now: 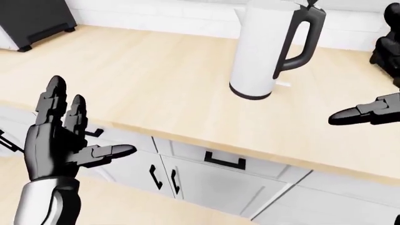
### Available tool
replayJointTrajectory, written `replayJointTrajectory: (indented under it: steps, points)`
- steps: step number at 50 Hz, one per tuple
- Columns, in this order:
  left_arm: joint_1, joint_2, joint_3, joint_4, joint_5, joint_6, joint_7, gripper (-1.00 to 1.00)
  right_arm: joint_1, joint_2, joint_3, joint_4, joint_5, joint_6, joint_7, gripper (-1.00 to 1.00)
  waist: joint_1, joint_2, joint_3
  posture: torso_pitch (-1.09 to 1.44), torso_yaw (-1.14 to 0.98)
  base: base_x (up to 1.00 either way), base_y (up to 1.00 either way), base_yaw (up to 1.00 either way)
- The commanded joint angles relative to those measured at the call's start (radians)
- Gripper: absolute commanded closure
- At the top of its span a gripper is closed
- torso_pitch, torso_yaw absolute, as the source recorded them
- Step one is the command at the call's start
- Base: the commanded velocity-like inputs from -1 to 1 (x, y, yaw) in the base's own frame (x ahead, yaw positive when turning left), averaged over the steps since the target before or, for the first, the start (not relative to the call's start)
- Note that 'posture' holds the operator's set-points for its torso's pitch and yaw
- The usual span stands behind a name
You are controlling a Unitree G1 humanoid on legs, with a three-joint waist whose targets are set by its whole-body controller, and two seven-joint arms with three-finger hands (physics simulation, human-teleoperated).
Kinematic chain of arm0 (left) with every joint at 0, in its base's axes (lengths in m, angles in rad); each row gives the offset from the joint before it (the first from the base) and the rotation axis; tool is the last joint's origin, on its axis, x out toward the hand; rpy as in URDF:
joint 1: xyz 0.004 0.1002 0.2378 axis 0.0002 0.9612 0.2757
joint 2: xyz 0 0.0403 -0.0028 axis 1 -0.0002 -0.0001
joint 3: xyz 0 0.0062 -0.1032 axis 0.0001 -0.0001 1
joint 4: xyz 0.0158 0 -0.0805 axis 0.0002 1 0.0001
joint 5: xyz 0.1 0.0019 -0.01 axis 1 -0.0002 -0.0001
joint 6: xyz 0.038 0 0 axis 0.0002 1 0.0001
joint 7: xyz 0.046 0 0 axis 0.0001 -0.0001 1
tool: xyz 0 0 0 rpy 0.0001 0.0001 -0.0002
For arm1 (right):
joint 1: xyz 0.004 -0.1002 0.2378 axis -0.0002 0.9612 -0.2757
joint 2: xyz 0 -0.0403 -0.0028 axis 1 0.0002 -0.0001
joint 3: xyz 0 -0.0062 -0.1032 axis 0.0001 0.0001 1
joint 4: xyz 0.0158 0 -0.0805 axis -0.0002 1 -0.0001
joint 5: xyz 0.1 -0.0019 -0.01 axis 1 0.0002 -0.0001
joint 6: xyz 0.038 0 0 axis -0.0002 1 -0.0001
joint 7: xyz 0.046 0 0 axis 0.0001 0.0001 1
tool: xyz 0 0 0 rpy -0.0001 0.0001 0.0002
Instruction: Close the lid of the electric kettle.
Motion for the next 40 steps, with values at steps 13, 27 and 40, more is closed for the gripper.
replayJointTrajectory:
  steps: [13, 27, 40]
  points:
    - [-0.004, 0.001, -0.025, 0.072, 0.037, -0.129, -0.019, -1.0, -0.196, -0.126, 0.116, 0.215, -0.267, -0.094, 0.244, -1.0, -0.002, -0.001, -0.022, 0.0, 0.0, 0.0, 0.0, 0.0]
    - [0.001, -0.004, -0.026, 0.014, 0.029, -0.077, -0.012, -1.0, -0.416, -0.058, 0.269, 0.491, -0.662, -0.272, 0.57, -1.0, -0.004, 0.009, -0.03, 0.0, 0.0, 0.0, 0.0, 0.0]
    - [-0.007, -0.002, -0.01, -0.016, 0.019, -0.036, -0.011, -1.0, -0.571, 0.023, 0.247, 0.679, -0.927, -0.466, 0.775, -1.0, -0.004, 0.022, -0.029, 0.0, 0.0, 0.0, 0.0, 0.0]
